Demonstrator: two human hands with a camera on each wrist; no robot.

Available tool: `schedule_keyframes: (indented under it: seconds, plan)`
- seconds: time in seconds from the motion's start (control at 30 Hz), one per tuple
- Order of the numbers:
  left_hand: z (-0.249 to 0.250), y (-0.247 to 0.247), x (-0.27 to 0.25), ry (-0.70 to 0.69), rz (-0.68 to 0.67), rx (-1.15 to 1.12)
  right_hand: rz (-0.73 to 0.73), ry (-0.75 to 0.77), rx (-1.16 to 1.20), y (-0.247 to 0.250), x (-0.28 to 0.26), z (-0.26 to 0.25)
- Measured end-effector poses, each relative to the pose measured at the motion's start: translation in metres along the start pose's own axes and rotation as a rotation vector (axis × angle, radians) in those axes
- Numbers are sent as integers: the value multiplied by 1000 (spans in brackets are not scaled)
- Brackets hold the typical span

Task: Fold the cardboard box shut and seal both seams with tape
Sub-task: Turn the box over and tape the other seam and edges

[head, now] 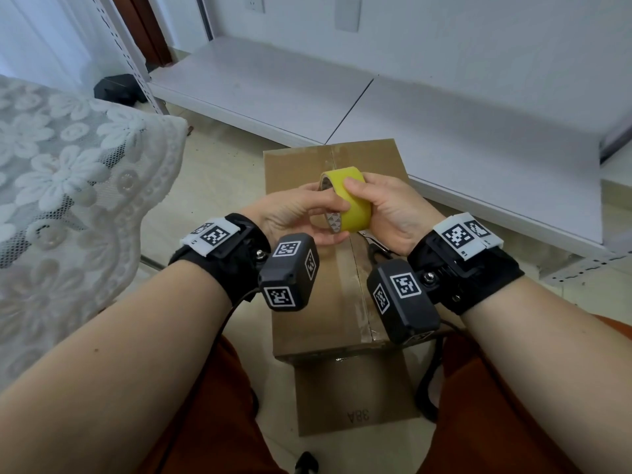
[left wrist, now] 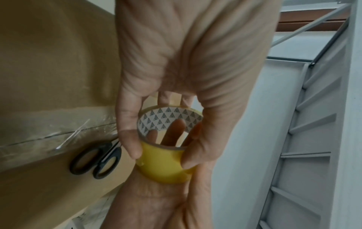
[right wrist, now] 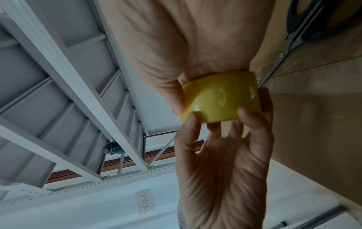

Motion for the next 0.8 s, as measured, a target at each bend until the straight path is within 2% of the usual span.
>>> schedule_keyframes:
  seconds: [0.27, 0.4, 0.57, 0.8]
  plan:
    - [4, 4, -4, 19, -55, -126, -258, 20, 44, -4, -6, -6]
    - [-1, 7, -1, 72, 2, -91, -345, -14, -50, -8, -10, 0]
    - [-5, 8, 0, 133, 86, -84, -357, -63, -84, -10, -14, 4]
    - [-1, 6, -1, 118, 56, -106, -267, -51, 67, -14, -11, -1]
Point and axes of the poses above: each hand's wrist, its own x-axis towards the middle knuckle, its own y-axis out of the back of the hand, z = x × y, the point moved 5 cm from there along x, towards the middle knuckle
